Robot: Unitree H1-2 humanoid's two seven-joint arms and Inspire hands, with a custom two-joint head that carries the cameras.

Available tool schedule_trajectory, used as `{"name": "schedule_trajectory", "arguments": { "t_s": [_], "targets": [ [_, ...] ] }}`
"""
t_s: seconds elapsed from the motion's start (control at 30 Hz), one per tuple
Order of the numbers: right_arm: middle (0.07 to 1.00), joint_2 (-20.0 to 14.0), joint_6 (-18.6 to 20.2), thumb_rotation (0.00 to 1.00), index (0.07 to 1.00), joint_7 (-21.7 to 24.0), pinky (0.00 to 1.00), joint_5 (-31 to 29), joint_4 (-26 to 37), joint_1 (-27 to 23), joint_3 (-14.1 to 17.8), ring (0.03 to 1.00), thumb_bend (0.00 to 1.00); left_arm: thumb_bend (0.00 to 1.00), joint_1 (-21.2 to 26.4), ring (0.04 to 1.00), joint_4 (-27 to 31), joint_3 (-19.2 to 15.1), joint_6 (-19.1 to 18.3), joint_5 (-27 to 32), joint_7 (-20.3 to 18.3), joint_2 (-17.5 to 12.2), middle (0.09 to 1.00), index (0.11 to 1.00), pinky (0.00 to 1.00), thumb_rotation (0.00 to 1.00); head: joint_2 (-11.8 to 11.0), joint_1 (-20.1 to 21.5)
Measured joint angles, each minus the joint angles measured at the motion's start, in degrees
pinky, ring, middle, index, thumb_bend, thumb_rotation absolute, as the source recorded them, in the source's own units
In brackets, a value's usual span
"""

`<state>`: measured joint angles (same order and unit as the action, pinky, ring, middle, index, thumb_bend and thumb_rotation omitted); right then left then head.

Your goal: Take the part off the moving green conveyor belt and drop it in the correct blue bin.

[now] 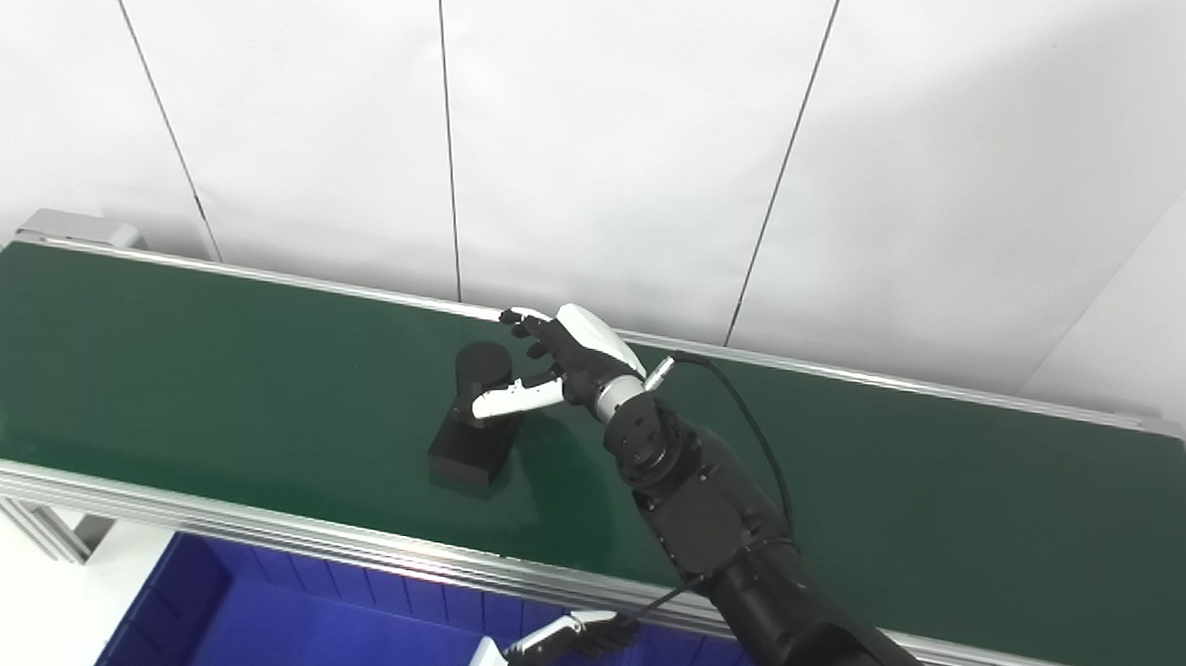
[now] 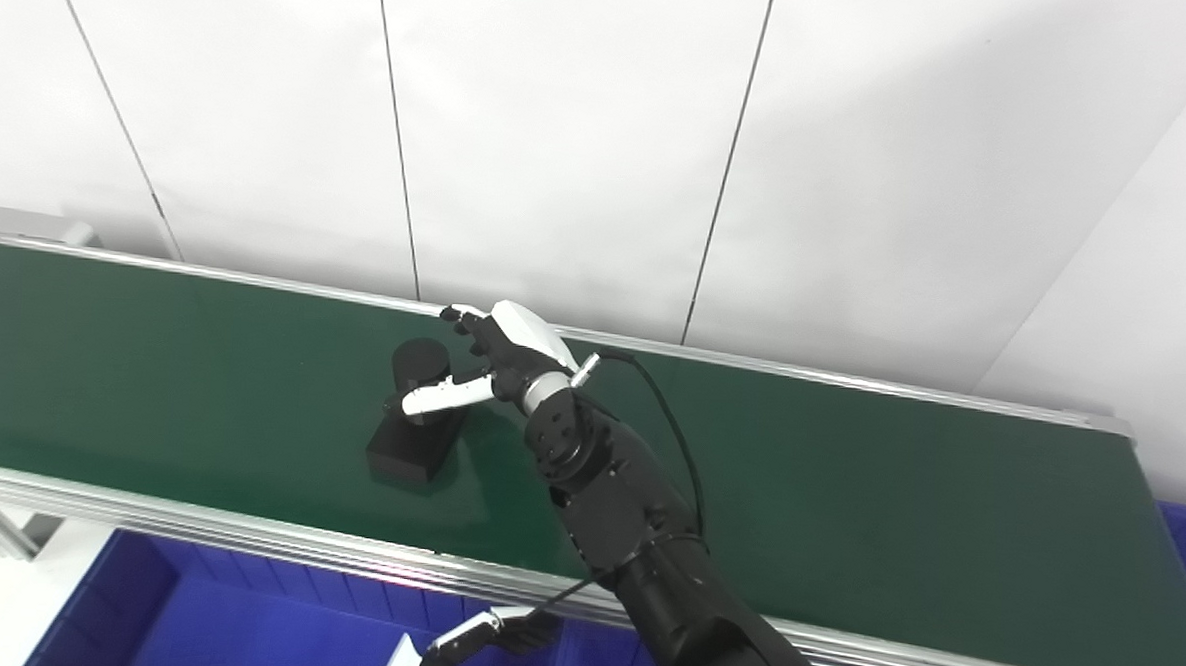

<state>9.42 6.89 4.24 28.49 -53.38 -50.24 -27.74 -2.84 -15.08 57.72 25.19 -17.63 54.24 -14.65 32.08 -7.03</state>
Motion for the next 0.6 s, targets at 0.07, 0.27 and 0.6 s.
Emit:
{"name": "schedule_trajectory", "arguments": {
  "t_s": [0.07,0.27,0.6],
  "targets": [
    [0.902,0.22,-1.18,0.52,0.929,-1.02,0.75,0.87,-2.45,-0.68,-0.98,0.855,0.93,0.98,0.09,0.660,-0.06,0.58,0.00,0.00,0.21,0.09,0.693,0.718,0.62,0.29,0.09,-0.26],
    [0.890,0.98,-3.17,0.48,0.933,-4.51,0.77,3.72,-10.26,-3.42,-3.28,0.844,0.91,0.98,0.32,0.652,-0.13,1.22,0.02,-0.04,1.05,0.33,0.691,0.718,0.61,0.27,0.53,-0.79],
    [0.764,2.08,-6.90,0.16,0.825,-9.60,0.53,3.83,-17.22,-4.56,-2.99,0.652,0.66,0.98,0.76,0.643,-0.13,1.99,0.03,-0.58,2.55,0.47,0.684,0.717,0.61,0.27,1.14,-1.06]
  ]
}}
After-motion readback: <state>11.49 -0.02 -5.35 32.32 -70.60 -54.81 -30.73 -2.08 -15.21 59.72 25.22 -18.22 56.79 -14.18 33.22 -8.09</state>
